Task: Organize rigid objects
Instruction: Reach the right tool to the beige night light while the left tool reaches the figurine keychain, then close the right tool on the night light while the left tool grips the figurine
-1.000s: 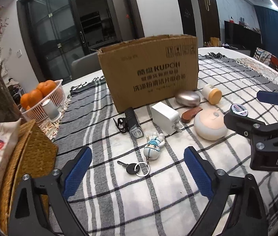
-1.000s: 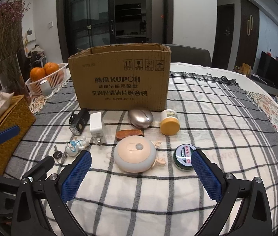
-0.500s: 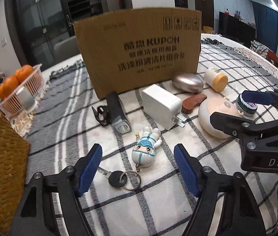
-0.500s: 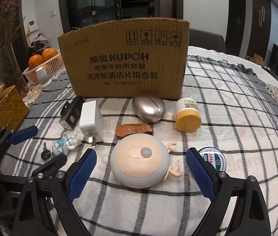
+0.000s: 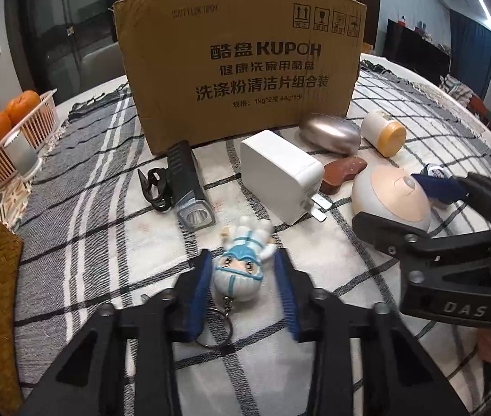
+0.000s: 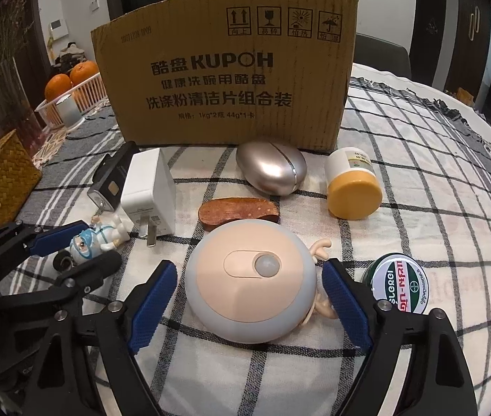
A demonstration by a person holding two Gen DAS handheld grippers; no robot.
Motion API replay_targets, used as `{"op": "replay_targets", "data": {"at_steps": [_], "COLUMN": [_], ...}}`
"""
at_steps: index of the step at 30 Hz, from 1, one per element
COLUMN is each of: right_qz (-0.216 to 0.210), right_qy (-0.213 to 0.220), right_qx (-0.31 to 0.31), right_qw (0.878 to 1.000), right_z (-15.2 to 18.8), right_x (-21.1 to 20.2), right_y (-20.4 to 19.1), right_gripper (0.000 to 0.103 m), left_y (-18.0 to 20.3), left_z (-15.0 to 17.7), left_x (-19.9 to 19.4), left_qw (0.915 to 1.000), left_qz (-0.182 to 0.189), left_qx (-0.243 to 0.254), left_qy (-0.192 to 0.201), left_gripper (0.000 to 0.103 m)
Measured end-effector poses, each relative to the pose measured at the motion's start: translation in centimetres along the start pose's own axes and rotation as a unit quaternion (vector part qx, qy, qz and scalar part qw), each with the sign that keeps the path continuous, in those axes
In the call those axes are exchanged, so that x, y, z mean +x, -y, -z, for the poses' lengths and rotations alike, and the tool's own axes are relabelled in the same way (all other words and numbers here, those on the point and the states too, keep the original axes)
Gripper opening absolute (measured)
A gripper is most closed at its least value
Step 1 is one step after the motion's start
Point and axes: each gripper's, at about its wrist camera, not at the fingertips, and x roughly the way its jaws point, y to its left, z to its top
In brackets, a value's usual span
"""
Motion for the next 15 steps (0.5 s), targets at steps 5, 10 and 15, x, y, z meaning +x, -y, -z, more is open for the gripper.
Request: {"op": "replay_targets", "data": {"at_steps": [5,10,15], "right_qz": [0.008,-0.002,-0.014], "right_qy": [0.004,0.006,0.014], "right_qx": [-0.007,0.002,0.012], "right_qw": [1.0,1.0,1.0], "right_z": [0.1,0.0,0.0], "right_x": [0.2,-0.2,-1.4], "right_y": [-0.1,0.1,0.1], "right_gripper": [0.076,0.075,0.075], "left_y": [-0.2,-0.4,-0.5], "left_z": [0.0,0.2,0.0], "left_x": [-0.1,-1.0,-2.9], "left_qw": [0.9998,0.999,0.9977], "left_qz": [-0.009,-0.003,-0.004], "left_qx": [-0.017,-0.045,-0.064], "left_qy": [0.0,0.004,0.022], "left_gripper": [0.026,0.026,0.026]}}
